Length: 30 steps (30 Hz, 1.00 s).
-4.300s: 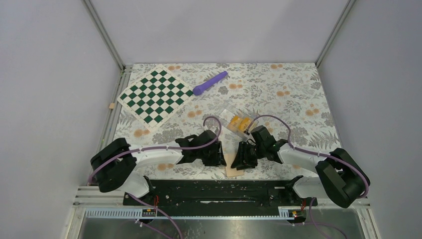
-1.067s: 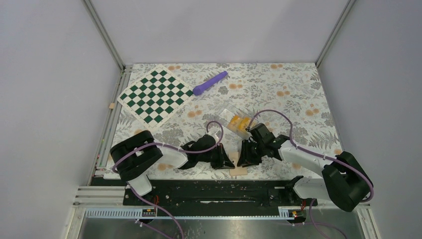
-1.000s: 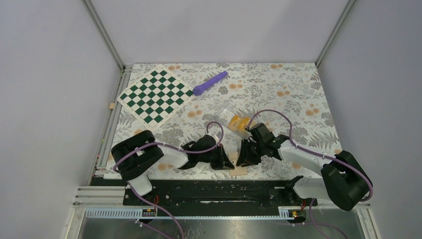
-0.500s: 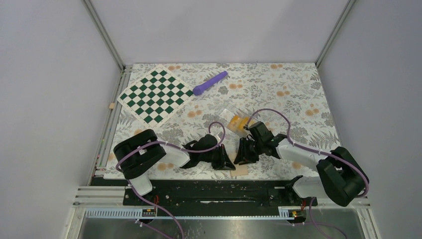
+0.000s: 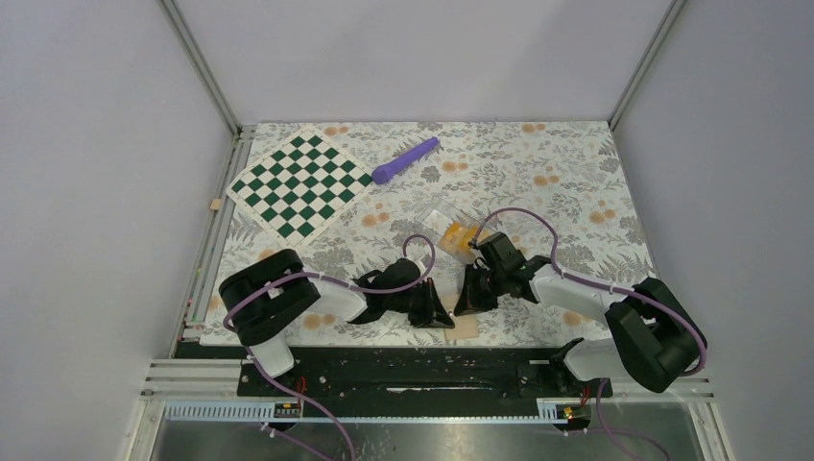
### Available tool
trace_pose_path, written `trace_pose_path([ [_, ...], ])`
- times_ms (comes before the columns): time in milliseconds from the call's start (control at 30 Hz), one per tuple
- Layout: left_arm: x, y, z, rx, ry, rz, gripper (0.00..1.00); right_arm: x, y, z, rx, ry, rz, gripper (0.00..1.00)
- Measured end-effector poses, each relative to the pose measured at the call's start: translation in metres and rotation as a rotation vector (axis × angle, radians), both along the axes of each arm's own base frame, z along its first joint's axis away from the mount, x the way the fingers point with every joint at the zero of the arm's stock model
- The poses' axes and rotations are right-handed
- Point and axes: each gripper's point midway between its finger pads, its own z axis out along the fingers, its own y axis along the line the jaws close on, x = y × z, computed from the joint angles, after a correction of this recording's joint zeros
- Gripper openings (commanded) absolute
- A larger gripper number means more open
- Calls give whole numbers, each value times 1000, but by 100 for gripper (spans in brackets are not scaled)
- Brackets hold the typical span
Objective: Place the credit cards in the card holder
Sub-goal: Close the card holder at the center of the board.
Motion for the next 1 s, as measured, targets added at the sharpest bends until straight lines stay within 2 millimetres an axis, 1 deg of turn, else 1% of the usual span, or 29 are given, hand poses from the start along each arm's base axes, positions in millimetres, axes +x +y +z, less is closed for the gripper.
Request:
trace_pose_path([
  [133,0,0,0,2,-1,-3,0,1,0,0,2,-3,0,0],
  [200,0,0,0,8,-2,-5,3,1,1,1,4,-6,0,0],
  [333,-2,4,3,27,-7,-15,15,2,1,4,13,-18,-1,0],
  [433,-4,8,7,36,-14,-22,18,3,2,9,22,-34,-1,0],
  [600,-3,6,21,9,-37,-24,19,3,1,15,30,-48,-1,0],
  [733,1,3,25,4,-49,-19,19,1,0,16,31,-53,-1,0],
  [933,9,4,25,35,-65,6,19,-5,-6,10,15,-44,4,0],
  [1000,11,6,28,37,-73,13,19,-6,-6,8,11,-38,6,4],
])
